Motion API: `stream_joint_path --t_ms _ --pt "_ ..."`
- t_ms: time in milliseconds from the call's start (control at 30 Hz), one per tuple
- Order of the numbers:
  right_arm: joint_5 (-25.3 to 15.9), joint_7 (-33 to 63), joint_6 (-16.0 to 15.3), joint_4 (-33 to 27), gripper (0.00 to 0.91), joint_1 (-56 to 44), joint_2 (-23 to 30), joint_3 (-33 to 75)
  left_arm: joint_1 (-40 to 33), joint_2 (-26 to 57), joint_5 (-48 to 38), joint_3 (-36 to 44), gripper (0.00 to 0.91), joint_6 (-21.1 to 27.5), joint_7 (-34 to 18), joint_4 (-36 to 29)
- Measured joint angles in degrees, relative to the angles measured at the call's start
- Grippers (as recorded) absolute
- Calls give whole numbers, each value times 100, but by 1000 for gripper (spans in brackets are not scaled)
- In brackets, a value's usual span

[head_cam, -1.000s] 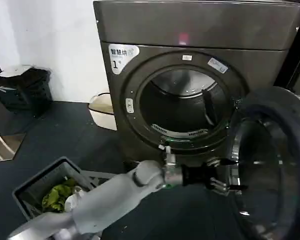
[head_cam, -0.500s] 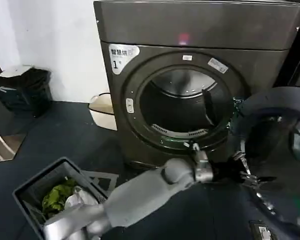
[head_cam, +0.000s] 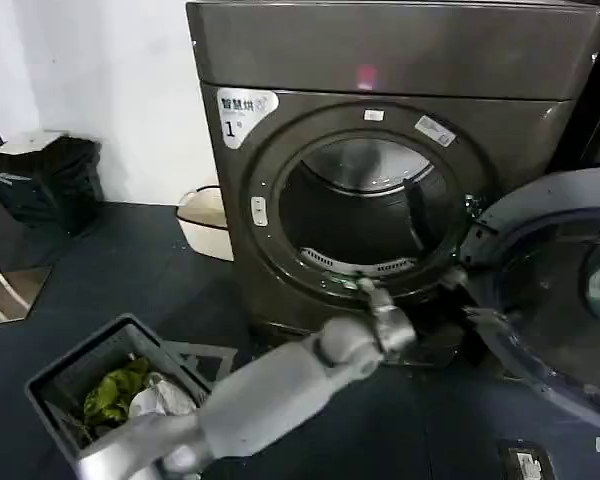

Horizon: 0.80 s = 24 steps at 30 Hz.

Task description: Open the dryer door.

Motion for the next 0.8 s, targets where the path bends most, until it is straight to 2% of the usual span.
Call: stream_joint_path --t_ms 67,200,300,467,567,800 --pt "-74 -63 9 35 907 24 -40 20 57 326 154 -44 907 -224 -139 -219" --pt "-344 -138 8 46 907 87 -124 97 108 1229 15 -62 907 -369 -326 -805" --pt "-661 -182 171 66 907 154 -211 160 140 2045 9 -62 907 -516 -400 -1263" --pt "-1046 -213 246 123 907 255 -322 243 251 3469 155 -52 907 -587 -41 -1713" --pt "-1113 -173 262 71 907 328 -387 234 338 4190 417 -55 907 -875 179 -1750" --pt "-1198 -98 310 -48 907 414 -474 330 112 5480 912 205 907 -985 1197 -1258"
